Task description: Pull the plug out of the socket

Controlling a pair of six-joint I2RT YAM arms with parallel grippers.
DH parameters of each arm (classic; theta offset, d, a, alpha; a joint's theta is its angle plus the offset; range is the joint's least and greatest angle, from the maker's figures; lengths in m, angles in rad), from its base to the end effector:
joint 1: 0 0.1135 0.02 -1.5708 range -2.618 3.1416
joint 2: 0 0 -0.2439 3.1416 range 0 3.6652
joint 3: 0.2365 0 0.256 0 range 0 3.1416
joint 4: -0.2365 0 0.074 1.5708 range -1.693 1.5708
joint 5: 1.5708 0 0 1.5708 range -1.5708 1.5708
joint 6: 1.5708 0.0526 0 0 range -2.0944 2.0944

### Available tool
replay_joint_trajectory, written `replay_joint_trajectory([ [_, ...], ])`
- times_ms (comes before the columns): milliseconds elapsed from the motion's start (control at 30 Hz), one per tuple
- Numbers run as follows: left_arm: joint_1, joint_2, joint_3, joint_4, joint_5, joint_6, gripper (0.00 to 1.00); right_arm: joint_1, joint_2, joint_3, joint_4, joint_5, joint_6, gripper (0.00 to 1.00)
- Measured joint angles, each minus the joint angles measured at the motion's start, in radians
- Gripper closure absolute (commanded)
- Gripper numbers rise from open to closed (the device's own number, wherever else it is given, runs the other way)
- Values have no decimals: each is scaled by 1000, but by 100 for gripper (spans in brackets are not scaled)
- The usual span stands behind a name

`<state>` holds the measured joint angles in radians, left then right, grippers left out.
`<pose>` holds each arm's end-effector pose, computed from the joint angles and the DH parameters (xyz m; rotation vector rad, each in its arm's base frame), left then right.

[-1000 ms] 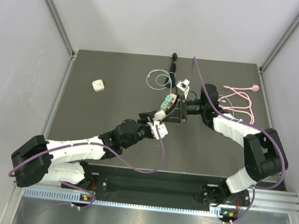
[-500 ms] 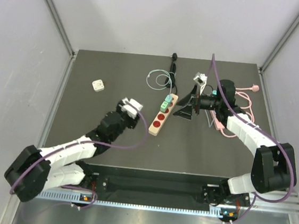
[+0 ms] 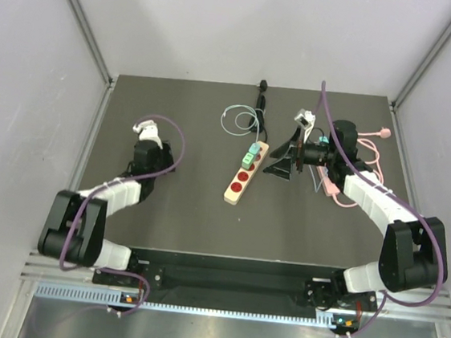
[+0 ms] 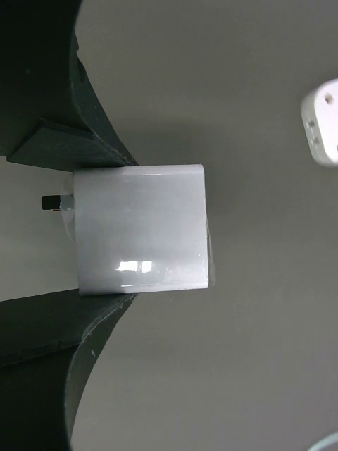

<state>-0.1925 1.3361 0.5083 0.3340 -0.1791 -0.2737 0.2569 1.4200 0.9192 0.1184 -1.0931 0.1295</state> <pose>0.2831 -0.0456 0.1484 -0.1935 2.0485 -0.1040 0.2991 0.1269 0.2511 -0.8539 1.7511 1.3096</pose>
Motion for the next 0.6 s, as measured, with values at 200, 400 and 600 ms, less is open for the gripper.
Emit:
replay_joint_trajectory([
  [200, 139, 188, 165, -79, 24, -51, 100, 0, 0, 0, 0, 1, 0, 1],
  [400, 213, 360, 361, -169, 37, -54, 100, 0, 0, 0, 0, 1, 0, 1],
  [600, 266, 454, 458, -263, 35, -53, 93, -7, 0, 0, 0, 0, 0, 1],
])
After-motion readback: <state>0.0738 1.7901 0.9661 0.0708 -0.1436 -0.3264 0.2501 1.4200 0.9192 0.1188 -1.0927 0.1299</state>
